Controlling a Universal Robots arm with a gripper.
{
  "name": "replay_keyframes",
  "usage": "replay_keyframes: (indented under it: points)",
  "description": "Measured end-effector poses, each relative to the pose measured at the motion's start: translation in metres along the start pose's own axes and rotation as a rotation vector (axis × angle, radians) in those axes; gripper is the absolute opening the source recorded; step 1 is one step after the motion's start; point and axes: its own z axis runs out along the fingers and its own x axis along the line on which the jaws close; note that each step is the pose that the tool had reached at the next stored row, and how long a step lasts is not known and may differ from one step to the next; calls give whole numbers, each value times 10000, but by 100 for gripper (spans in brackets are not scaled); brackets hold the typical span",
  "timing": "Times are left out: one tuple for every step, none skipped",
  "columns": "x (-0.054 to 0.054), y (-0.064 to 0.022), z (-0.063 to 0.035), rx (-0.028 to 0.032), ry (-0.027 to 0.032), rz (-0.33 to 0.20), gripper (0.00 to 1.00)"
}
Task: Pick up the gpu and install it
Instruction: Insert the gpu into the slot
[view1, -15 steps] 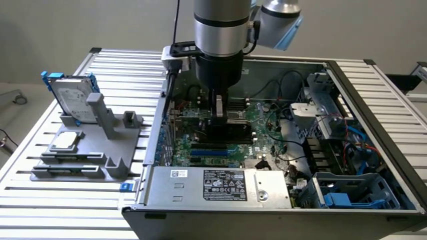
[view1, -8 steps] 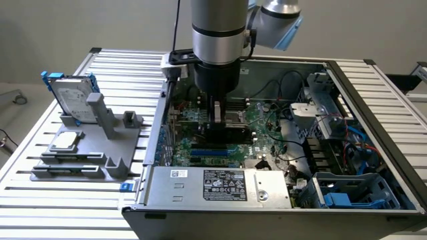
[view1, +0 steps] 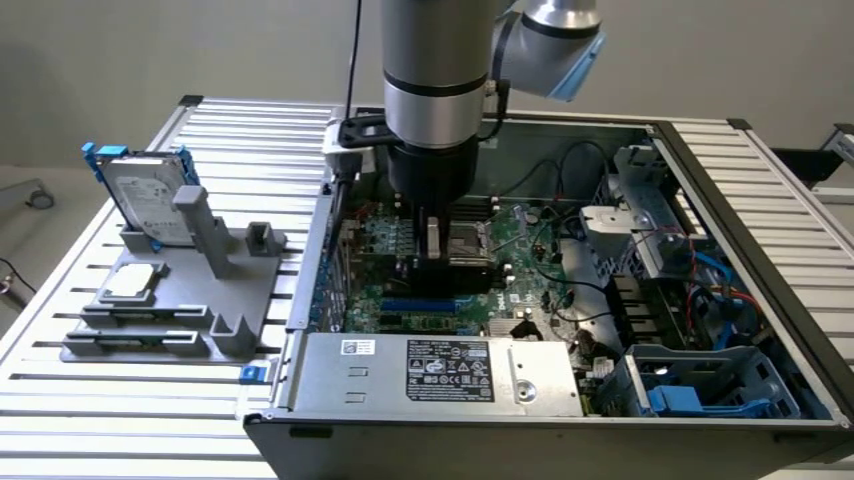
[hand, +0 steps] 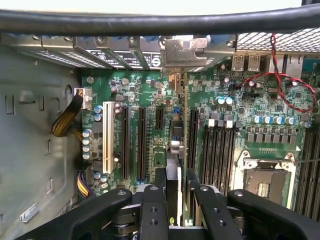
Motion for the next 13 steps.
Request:
replay_keyframes:
  points:
    - [2,2,14,0,-2,0,27]
    - [3,4,27,0,-5,-1,27]
    - [3,6,35,1,-8,-1,27]
    - [5,7,36,0,-8,-1,27]
    - [6,8,35,-1,-7,0,27]
    - [6,8,35,-1,-7,0,27]
    - [6,8,36,-1,-8,0,27]
    - [7,9,40,0,-10,1,27]
    - [7,11,47,0,-12,0,27]
    - [6,15,55,-1,-13,0,27]
    - [6,19,66,-2,-14,0,27]
    - [6,21,76,-5,-15,0,27]
    - [6,23,87,-8,-15,-1,27]
